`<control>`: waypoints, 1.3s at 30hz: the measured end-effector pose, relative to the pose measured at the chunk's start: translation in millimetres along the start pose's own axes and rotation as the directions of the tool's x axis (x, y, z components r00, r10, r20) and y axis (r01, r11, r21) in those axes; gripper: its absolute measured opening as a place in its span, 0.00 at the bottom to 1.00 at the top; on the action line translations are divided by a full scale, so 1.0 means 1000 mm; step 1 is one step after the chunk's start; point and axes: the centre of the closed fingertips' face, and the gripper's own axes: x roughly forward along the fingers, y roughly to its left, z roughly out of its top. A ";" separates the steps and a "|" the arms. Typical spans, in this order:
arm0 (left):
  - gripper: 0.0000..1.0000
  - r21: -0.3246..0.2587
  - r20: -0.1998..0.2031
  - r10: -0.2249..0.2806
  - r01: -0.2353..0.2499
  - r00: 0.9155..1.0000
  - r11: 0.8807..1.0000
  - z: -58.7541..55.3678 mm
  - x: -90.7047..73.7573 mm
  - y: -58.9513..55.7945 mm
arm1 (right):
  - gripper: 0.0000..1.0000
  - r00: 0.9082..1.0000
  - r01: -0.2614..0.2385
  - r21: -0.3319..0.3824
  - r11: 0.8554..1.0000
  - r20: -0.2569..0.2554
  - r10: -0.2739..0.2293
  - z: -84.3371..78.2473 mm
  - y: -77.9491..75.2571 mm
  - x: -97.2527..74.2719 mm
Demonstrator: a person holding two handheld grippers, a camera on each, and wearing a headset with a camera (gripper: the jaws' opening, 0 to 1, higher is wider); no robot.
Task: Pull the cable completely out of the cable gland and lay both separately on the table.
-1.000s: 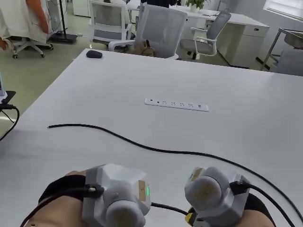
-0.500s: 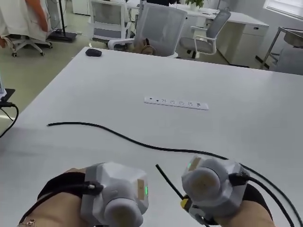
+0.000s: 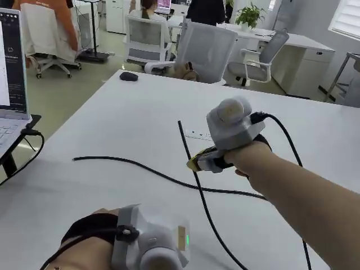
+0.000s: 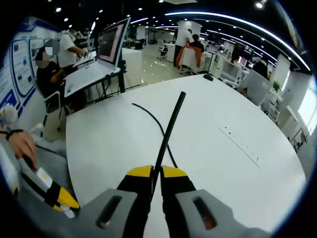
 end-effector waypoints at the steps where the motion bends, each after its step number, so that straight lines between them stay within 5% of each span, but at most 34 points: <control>1: 0.18 0.000 0.001 0.000 0.000 1.000 1.000 0.000 -0.001 0.000 | 0.04 0.999 0.035 0.065 0.997 0.005 -0.036 -0.001 -0.020 0.001; 4: 0.18 0.005 0.000 -0.002 0.002 1.000 1.000 0.001 -0.001 -0.001 | 0.05 0.994 0.101 0.116 0.988 -0.051 -0.096 -0.013 -0.056 -0.006; 9: 0.18 -0.003 -0.004 0.004 -0.004 1.000 1.000 0.000 -0.003 -0.002 | 0.13 0.965 0.256 0.121 0.959 -0.093 -0.245 -0.026 -0.112 -0.038; 12: 0.18 -0.014 -0.004 0.010 -0.010 1.000 1.000 -0.001 -0.004 0.000 | 0.15 0.966 0.251 0.131 0.959 -0.092 -0.240 -0.036 -0.114 -0.053; 16: 0.18 -0.079 0.047 0.007 -0.004 0.999 0.997 0.008 -0.005 0.003 | 0.20 0.980 0.177 0.049 0.983 -0.102 -0.171 -0.058 -0.088 -0.060; 19: 0.18 -0.066 0.041 0.007 -0.005 0.999 0.998 0.008 -0.003 0.006 | 0.22 0.991 0.083 -0.009 0.997 -0.107 -0.083 -0.087 -0.045 -0.069; 21: 0.18 -0.068 0.069 -0.041 0.046 0.997 0.997 0.014 -0.002 0.000 | 0.23 0.991 0.022 -0.042 0.999 -0.129 -0.027 -0.105 -0.019 -0.079; 23: 0.18 -0.057 0.077 -0.062 0.067 0.995 0.996 0.016 -0.002 0.000 | 0.23 0.994 0.009 -0.058 0.998 -0.111 -0.015 -0.115 -0.002 -0.091; 26: 0.18 -0.071 0.107 -0.170 0.178 0.980 0.981 0.026 0.000 -0.009 | 0.22 0.996 -0.034 -0.070 0.997 -0.084 0.028 -0.127 0.025 -0.110; 30: 0.18 -0.063 0.125 -0.149 0.157 0.981 0.986 0.034 0.009 0.006 | 0.21 0.998 -0.034 -0.069 0.997 -0.060 0.030 -0.140 0.043 -0.130; 34: 0.18 -0.168 0.195 -0.191 0.224 0.962 0.960 0.038 0.034 0.012 | 0.20 0.999 -0.008 -0.029 1.000 -0.042 0.007 -0.156 0.054 -0.151; 35: 0.18 -0.223 0.223 -0.205 0.254 0.953 0.941 0.040 0.038 0.011 | 0.20 0.999 0.000 -0.020 1.000 -0.035 -0.001 -0.157 0.055 -0.155; 36: 0.18 -0.314 0.268 -0.217 0.298 0.939 0.901 0.041 0.046 0.011 | 0.19 1.000 0.016 0.000 1.000 -0.019 -0.016 -0.158 0.055 -0.159; 38: 0.18 -0.339 0.241 -0.217 0.292 0.946 0.894 0.025 0.062 0.017 | 0.18 1.000 0.022 0.037 0.999 -0.004 -0.022 -0.161 0.057 -0.165; 39: 0.18 -0.322 0.214 -0.215 0.277 0.953 0.905 0.018 0.068 0.018 | 0.18 1.000 0.025 0.046 0.999 0.001 -0.025 -0.162 0.057 -0.167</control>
